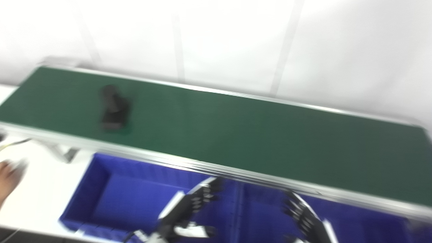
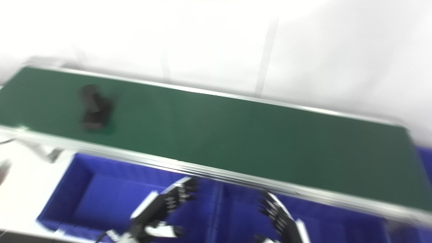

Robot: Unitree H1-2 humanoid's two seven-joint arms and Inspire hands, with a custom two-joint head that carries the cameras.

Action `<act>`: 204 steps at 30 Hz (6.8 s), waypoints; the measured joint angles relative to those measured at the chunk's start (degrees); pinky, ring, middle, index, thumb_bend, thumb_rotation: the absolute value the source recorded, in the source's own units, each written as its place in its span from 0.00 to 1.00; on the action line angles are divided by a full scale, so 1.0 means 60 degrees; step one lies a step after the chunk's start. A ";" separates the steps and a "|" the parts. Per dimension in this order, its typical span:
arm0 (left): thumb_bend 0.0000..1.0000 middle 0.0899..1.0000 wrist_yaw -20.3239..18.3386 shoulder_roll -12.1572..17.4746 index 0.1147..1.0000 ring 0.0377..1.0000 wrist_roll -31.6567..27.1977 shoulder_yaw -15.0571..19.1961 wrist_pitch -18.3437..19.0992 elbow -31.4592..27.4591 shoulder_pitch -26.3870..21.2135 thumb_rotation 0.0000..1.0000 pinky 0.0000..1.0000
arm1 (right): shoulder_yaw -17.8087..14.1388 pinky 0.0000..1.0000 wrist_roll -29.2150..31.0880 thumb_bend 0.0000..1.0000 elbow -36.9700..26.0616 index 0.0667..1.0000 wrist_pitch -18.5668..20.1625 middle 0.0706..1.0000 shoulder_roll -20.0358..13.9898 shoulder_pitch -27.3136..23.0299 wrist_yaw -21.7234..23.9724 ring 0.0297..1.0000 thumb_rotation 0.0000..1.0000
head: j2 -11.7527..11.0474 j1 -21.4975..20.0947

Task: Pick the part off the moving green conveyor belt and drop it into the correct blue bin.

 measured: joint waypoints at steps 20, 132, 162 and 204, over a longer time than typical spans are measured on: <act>0.97 0.95 0.0648 -0.0658 0.90 0.93 0.0788 -0.0266 -0.0469 0.1048 -0.0327 0.49 0.89 | -0.1723 0.88 0.0362 0.92 0.0871 0.88 -0.0008 0.98 0.0376 -0.0401 0.1935 0.92 0.60 | -0.0528 0.0265; 1.00 0.95 0.0372 -0.0194 0.91 0.95 0.0360 -0.0073 -0.0521 0.1187 -0.0353 0.53 0.90 | -0.0877 0.76 -0.0223 0.99 -0.2954 0.87 -0.0027 0.90 0.0430 -0.1135 0.0783 0.86 0.57 | -0.0924 -0.1507; 1.00 0.96 0.0210 -0.0104 0.92 0.96 0.0152 -0.0032 -0.0538 0.1097 -0.0279 0.53 0.92 | 0.0021 0.73 -0.2043 0.95 -0.3217 0.86 0.0486 0.93 0.0073 -0.3288 -0.0570 0.87 0.52 | -0.0748 -0.1800; 1.00 0.96 -0.0025 -0.0262 0.93 0.94 -0.0034 0.0157 -0.0733 0.1165 -0.0351 0.54 0.92 | 0.0410 0.74 -0.1784 1.00 0.1919 0.90 0.0209 0.91 0.0161 -0.6420 -0.1332 0.83 0.38 | -0.0924 -0.2049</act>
